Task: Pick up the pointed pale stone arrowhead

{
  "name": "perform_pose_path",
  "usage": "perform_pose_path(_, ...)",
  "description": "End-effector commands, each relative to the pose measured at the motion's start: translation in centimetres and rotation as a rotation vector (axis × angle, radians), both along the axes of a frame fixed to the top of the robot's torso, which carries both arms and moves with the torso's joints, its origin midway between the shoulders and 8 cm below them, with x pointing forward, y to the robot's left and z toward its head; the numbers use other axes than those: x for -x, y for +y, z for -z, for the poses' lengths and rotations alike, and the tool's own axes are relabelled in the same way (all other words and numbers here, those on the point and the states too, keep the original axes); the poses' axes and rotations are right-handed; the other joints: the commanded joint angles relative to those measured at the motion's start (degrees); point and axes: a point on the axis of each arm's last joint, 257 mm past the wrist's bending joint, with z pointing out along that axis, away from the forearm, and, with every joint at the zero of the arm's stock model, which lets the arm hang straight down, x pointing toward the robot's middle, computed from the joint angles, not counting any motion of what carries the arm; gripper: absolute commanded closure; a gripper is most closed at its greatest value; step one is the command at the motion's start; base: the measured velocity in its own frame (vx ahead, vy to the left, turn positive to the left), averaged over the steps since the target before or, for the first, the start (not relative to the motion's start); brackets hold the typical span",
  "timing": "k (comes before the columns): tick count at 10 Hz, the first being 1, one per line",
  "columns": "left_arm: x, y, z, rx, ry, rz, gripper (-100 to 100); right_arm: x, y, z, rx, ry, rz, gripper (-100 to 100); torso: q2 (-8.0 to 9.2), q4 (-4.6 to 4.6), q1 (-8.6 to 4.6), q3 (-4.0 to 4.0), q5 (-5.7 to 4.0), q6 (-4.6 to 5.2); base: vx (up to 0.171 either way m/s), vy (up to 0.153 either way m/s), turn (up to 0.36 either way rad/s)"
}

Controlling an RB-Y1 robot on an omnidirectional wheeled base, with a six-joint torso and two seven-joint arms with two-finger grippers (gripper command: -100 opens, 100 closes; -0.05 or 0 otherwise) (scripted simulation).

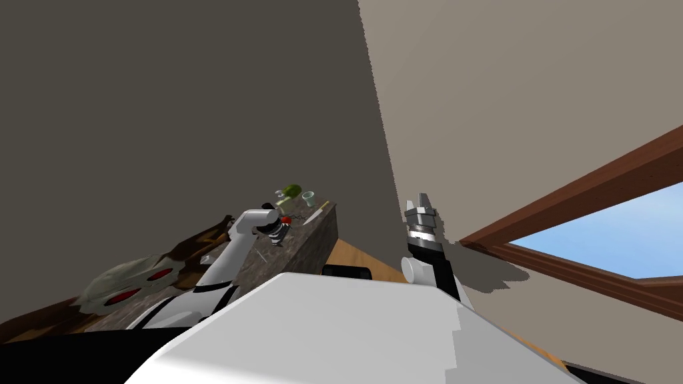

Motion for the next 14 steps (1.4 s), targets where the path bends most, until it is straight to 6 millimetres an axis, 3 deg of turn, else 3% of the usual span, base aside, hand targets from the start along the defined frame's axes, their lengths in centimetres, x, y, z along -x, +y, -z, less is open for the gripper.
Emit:
perform_pose_path(1, -0.1, 0.0, 0.8, 0.000, -0.003, -0.003, -100, 0.0, 0.0, 0.0, 0.000, 0.000, 0.000, 0, 0.00, 0.00, 0.00, 0.00, 0.00, 0.00, -0.015, 0.011, -0.025)
perform_pose_path(3, -0.1, 0.0, 1.0, 0.000, -0.002, -0.004, -100, 0.0, 0.0, 0.0, 0.000, 0.000, 0.000, 0, 0.03, 0.01, 0.00, 0.02, 0.00, 0.00, -0.012, 0.008, -0.015)
perform_pose_path(4, -0.2, 0.0, 1.0, 0.000, -0.004, -0.004, 100, 0.0, 0.0, 0.0, 0.000, 0.000, 0.000, 0, 0.01, 0.01, -0.02, 0.01, -0.01, -0.01, 0.000, 0.000, 0.000)
perform_pose_path(8, -0.2, 0.0, 1.0, 0.000, -0.003, -0.004, 100, 0.0, 0.0, 0.0, 0.000, 0.000, 0.000, 0, -0.05, -0.01, -0.02, -0.03, 0.00, 0.01, 0.000, 0.000, 0.000)
perform_pose_path(9, -0.2, 0.0, 1.0, 0.000, -0.003, -0.004, 0, 0.0, 0.0, 0.0, 0.000, 0.000, 0.000, 0, -0.05, -0.01, -0.02, -0.03, 0.00, 0.01, 0.000, 0.000, 0.000)
perform_pose_path(10, 0.0, 0.0, 0.1, 0.000, -0.002, 0.000, 100, 0.0, 0.0, 0.0, 0.000, 0.000, 0.000, 0, -0.05, -0.01, -0.02, -0.03, 0.00, 0.01, 0.009, -0.008, 0.041)
perform_pose_path(13, 0.0, 0.0, -0.6, -0.001, -0.004, 0.003, 100, 0.0, 0.0, 0.0, 0.000, 0.000, 0.000, 0, -0.09, -0.01, -0.09, -0.04, -0.03, 0.00, 0.015, -0.009, 0.023)
perform_pose_path(14, 0.1, 0.0, -0.7, -0.001, -0.003, 0.003, 0, 0.0, 0.0, 0.0, 0.000, 0.000, 0.000, 0, -0.08, -0.02, -0.06, -0.05, 0.00, 0.01, 0.000, 0.000, 0.000)
